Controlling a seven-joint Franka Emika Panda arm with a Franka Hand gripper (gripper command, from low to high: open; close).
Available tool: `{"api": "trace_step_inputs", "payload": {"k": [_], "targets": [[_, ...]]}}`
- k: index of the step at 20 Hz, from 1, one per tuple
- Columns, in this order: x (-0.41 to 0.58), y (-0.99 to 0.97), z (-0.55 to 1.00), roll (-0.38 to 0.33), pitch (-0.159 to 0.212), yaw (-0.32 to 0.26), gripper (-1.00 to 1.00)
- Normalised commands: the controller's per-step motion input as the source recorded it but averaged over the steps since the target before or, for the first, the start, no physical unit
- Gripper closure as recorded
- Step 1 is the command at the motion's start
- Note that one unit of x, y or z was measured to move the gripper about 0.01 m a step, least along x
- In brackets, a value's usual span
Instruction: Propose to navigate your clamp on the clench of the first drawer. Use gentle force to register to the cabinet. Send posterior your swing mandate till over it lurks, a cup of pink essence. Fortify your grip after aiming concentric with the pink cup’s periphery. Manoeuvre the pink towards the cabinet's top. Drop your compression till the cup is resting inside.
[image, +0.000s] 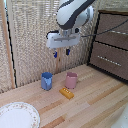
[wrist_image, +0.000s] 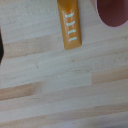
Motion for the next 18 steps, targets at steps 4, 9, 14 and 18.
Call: {"api": "trace_step_inputs", "payload": {"k": [4,9,14,18], "targets": [[-0.223,-0.13,0.18,-0.222,-0.057,0.223,-1.0],[-0.149,-0.14,0.1,-0.264,-0.099,0.222,-1.0],[-0.131,-0.15,0.07,-0.272,-0.114,0.219,-1.0],[-0.046,-0.12,0.0,-0.327,-0.094,0.192,-1.0]]}}
